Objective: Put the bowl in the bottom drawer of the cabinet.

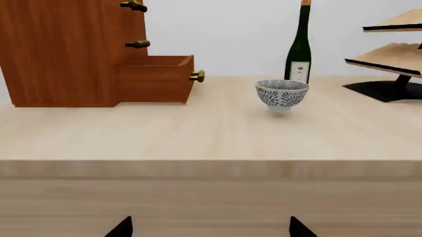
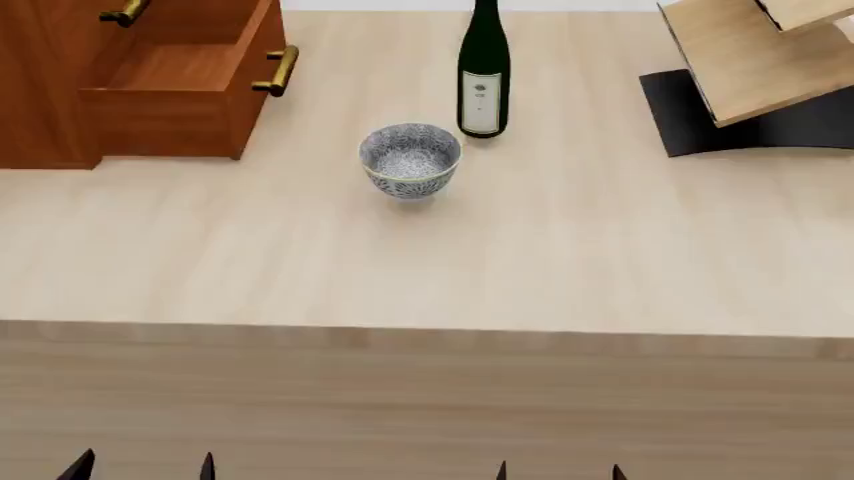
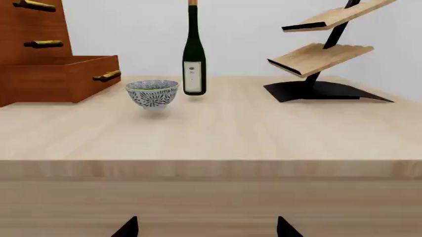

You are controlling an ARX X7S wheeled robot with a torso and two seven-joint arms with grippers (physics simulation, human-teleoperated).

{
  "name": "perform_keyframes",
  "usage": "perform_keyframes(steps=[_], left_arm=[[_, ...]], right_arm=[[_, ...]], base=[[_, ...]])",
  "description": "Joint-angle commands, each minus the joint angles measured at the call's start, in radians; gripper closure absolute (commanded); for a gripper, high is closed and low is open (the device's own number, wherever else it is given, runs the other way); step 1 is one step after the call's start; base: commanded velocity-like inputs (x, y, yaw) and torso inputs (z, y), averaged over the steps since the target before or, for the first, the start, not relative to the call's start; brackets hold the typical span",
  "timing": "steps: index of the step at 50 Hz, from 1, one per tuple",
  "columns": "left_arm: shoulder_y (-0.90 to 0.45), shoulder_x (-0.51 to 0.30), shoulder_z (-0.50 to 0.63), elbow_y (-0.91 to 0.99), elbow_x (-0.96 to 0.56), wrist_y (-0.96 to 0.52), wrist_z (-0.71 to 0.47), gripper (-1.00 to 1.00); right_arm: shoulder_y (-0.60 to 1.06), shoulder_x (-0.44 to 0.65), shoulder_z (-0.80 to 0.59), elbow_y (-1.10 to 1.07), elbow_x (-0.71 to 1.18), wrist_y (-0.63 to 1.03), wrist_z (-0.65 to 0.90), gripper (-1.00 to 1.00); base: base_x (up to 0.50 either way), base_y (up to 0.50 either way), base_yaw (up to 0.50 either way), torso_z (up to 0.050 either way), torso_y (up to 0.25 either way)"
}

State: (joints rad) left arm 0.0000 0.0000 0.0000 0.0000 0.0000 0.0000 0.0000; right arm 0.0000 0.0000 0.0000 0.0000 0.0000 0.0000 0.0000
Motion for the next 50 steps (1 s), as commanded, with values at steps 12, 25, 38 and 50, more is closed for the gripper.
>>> perform_keyframes(steps=[12,25,38,50], left_arm=[[0.008,-0.047,0.053,-0.001,-0.051,0.009,-0.037,-1.0],[0.015,-0.07,0.072,0.016,-0.099,0.013,-0.04,-1.0],[0.021,-0.087,0.089,0.032,-0.105,0.019,-0.065,-1.0],[0.014,-0.093,0.093,0.031,-0.083,0.015,-0.124,-1.0]], right_arm=[[0.0,0.042,-0.043,-0.003,0.045,0.022,0.069,-1.0],[0.005,0.064,-0.071,0.014,0.06,0.02,0.099,-1.0],[-0.001,0.088,-0.116,-0.008,0.004,0.036,0.145,-1.0],[0.001,0.101,-0.139,-0.013,0.011,0.04,0.16,-1.0]], base=[[0.0,0.0,0.0,0.0,0.0],[0.0,0.0,0.0,0.0,0.25],[0.0,0.35,0.0,0.0,0.25],[0.0,0.5,0.0,0.005,0.125]])
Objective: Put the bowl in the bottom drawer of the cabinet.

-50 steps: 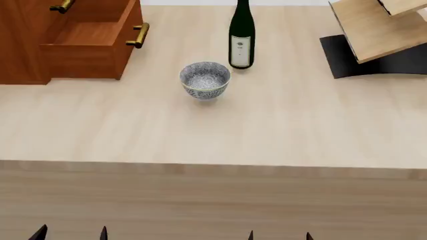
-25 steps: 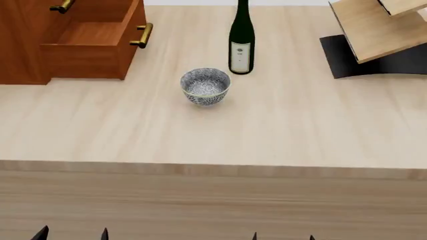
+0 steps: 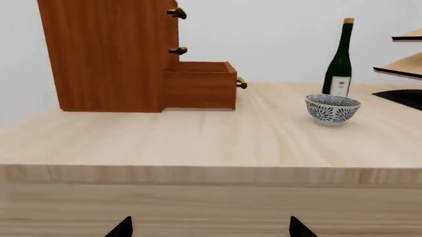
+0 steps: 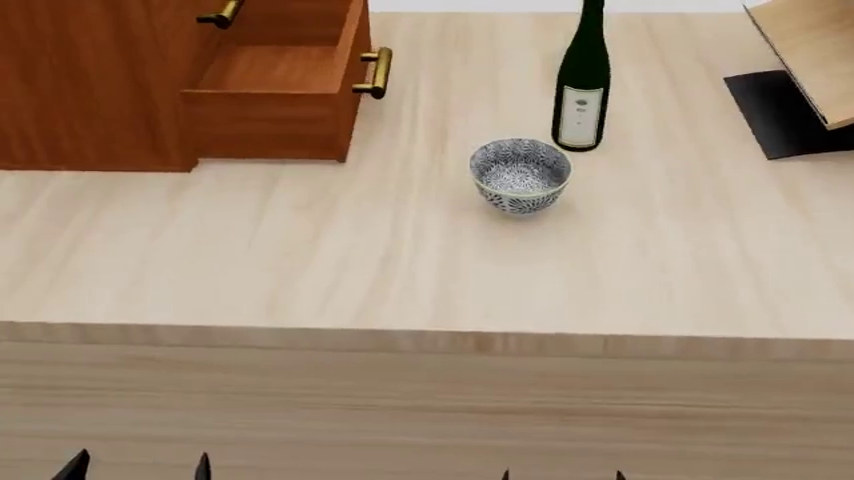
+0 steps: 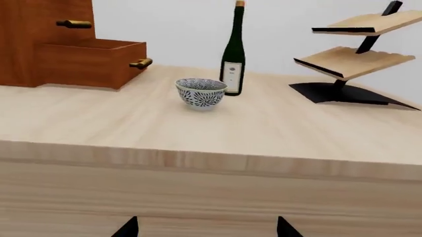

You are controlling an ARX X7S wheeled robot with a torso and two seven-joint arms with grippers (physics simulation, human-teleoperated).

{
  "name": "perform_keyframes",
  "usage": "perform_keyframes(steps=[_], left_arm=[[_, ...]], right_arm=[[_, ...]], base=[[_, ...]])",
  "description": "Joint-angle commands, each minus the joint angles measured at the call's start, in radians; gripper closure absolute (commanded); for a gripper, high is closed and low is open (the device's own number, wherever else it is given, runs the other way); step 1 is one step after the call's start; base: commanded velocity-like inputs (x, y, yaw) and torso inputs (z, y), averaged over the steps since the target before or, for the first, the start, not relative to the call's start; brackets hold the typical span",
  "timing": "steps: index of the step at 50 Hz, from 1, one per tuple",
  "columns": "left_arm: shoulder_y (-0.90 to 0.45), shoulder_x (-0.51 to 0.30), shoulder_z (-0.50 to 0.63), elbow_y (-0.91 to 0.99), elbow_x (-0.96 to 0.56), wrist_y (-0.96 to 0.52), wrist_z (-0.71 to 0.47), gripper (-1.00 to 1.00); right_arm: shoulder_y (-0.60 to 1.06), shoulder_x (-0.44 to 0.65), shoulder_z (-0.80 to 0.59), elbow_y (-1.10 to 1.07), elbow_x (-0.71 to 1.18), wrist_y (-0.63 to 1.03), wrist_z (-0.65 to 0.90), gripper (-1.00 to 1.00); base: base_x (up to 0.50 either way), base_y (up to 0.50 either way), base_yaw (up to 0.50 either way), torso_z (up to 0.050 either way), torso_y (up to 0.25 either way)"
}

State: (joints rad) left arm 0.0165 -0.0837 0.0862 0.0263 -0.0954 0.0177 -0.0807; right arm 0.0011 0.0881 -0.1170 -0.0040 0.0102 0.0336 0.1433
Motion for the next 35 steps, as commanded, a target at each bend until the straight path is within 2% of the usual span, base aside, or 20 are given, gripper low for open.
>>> perform_keyframes(steps=[1,4,7,35], left_arm=[[-0.001,-0.011,0.008,0.007,0.011,0.001,-0.043,-1.0],[-0.003,-0.015,0.011,0.008,0.007,-0.005,-0.048,-1.0],[-0.007,-0.019,0.012,0.026,0.008,-0.048,-0.064,-1.0],[-0.001,-0.051,0.039,0.097,-0.012,-0.076,-0.098,-1.0]], right_arm=[[0.0,0.014,-0.023,-0.01,0.003,0.007,0.017,-1.0],[0.0,0.017,-0.03,-0.012,0.003,0.008,0.02,-1.0],[-0.002,0.02,-0.035,-0.025,0.003,0.014,0.024,-1.0],[-0.003,0.044,-0.056,-0.113,0.009,0.075,0.07,-1.0]], base=[[0.0,0.5,0.0,0.0,0.0],[0.0,0.5,0.0,0.007,0.0],[0.0,0.5,0.0,0.05,0.0],[0.0,0.49,0.0,0.05,0.001]])
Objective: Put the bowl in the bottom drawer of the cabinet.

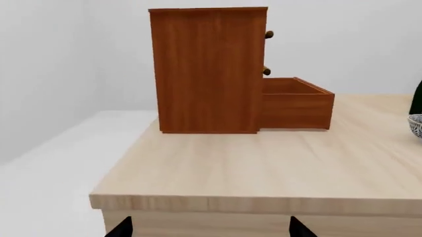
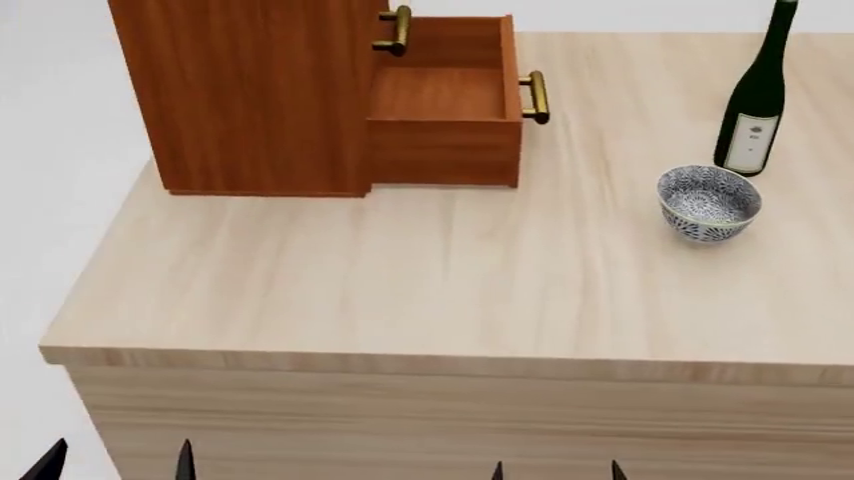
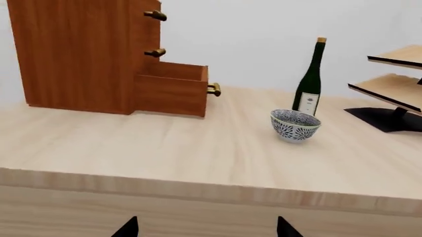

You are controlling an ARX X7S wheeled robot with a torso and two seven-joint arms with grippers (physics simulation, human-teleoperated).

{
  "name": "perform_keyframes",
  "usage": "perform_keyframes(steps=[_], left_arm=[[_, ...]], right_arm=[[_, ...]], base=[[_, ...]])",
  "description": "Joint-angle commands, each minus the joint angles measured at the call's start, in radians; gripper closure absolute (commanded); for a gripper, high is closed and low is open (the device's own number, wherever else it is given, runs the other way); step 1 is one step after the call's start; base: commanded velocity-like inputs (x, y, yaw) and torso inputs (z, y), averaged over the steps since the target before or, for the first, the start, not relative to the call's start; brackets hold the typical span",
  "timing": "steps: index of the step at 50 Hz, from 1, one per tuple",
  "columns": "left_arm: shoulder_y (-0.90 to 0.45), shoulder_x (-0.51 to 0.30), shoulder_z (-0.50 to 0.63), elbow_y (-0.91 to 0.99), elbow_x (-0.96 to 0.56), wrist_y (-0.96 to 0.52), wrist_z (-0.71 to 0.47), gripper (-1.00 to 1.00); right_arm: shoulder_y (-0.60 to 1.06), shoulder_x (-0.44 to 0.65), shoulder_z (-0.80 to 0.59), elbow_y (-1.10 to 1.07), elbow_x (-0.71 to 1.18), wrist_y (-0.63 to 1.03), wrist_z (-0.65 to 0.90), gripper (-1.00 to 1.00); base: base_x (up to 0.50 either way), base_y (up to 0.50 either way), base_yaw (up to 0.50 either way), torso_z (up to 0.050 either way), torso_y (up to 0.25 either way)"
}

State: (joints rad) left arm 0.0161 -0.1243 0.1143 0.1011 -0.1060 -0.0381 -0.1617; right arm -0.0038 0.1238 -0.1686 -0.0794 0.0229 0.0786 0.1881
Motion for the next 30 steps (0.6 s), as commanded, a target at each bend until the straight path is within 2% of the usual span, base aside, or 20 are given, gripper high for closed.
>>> perform_keyframes(steps=[1,11,17,30], left_arm=[[-0.002,-0.012,0.012,0.026,-0.004,-0.025,-0.017,-1.0],[0.002,-0.02,0.021,0.107,-0.018,-0.119,-0.038,-1.0],[0.029,-0.036,0.036,0.201,-0.007,-0.162,-0.052,-1.0],[0.036,-0.052,0.037,0.284,-0.008,-0.224,-0.079,-1.0]], right_arm=[[0.006,0.004,0.006,-0.036,0.017,0.036,0.023,-1.0],[0.025,0.023,-0.005,-0.122,0.014,0.149,0.031,-1.0],[0.042,0.037,0.004,-0.186,0.028,0.208,0.031,-1.0],[0.065,0.059,-0.007,-0.326,0.015,0.297,0.046,-1.0]], base=[[0.0,0.0,0.0,0.05,0.002],[0.0,0.0,0.0,0.05,0.002],[0.03,0.0,0.0,0.003,0.0],[0.47,0.03,0.0,0.0,0.0]])
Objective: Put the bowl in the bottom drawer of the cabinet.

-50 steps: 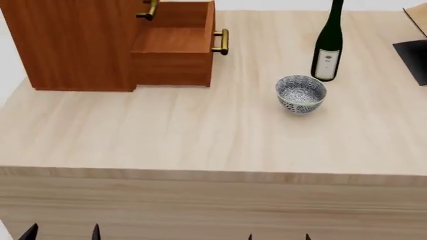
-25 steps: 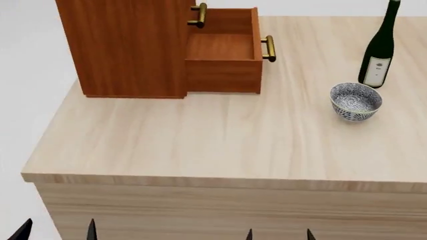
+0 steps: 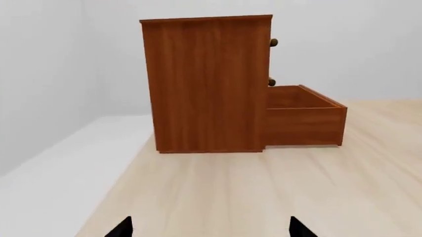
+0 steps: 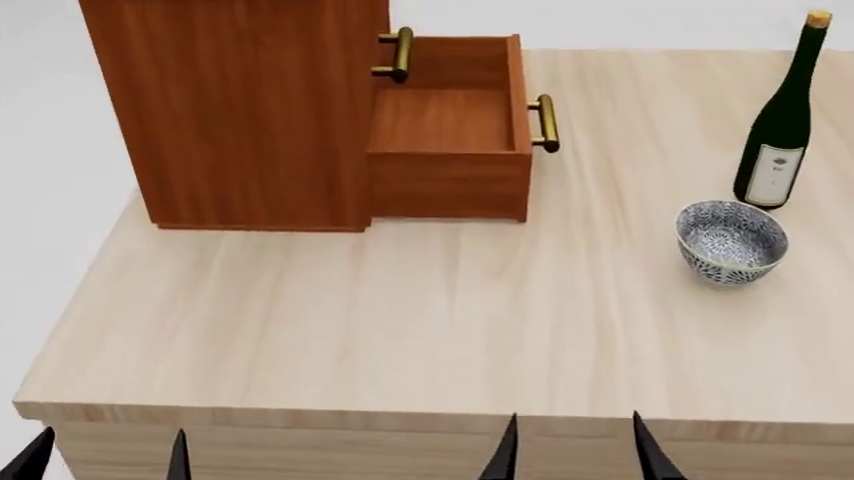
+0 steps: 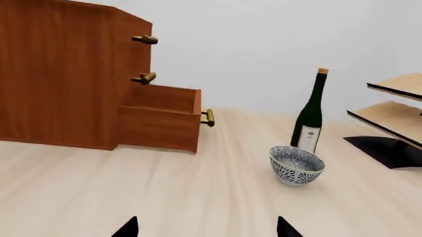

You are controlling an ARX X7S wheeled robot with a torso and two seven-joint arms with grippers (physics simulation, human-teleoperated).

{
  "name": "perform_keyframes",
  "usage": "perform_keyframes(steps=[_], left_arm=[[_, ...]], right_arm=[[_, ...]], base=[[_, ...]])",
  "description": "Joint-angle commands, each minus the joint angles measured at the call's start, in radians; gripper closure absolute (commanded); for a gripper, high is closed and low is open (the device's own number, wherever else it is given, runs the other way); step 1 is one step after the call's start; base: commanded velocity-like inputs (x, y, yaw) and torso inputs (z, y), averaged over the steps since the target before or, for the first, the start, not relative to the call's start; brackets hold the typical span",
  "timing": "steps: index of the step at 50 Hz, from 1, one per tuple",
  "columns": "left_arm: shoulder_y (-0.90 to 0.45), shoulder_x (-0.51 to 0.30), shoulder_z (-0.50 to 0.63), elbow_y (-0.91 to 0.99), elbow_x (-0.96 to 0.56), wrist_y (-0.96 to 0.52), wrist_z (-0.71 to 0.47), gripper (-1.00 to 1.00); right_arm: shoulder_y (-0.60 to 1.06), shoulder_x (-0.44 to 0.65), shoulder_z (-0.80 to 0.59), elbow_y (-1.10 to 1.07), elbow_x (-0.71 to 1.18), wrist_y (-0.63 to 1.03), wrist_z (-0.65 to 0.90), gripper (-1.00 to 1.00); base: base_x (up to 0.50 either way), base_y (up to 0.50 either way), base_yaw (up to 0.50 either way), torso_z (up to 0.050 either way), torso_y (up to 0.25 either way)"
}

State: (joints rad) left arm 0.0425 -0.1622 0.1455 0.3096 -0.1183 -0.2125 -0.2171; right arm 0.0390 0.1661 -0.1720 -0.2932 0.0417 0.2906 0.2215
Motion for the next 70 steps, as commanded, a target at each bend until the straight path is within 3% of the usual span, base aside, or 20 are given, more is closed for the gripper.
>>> perform_keyframes(steps=[1,15,44,70], left_arm=[[0.01,-0.016,0.008,0.084,0.007,-0.055,-0.026,-1.0],[0.017,-0.034,0.023,0.139,-0.012,-0.079,-0.041,-1.0],[0.116,-0.105,0.035,0.363,-0.028,-0.163,-0.083,-1.0],[0.119,-0.117,0.008,0.344,-0.057,-0.137,-0.102,-1.0]], right_arm=[[0.022,0.018,-0.004,-0.124,-0.006,0.09,0.015,-1.0],[0.031,0.031,0.001,-0.261,-0.009,0.162,0.045,-1.0],[0.151,0.045,-0.003,-0.177,0.02,0.222,0.032,-1.0],[0.193,0.052,-0.017,-0.143,0.03,0.235,0.036,-1.0]], base=[[0.5,0.03,0.0,0.0,0.0],[0.45,0.03,0.0,0.0,0.0],[0.02,0.0,0.0,0.0,0.0],[0.49,0.0,0.0,0.0,0.001]])
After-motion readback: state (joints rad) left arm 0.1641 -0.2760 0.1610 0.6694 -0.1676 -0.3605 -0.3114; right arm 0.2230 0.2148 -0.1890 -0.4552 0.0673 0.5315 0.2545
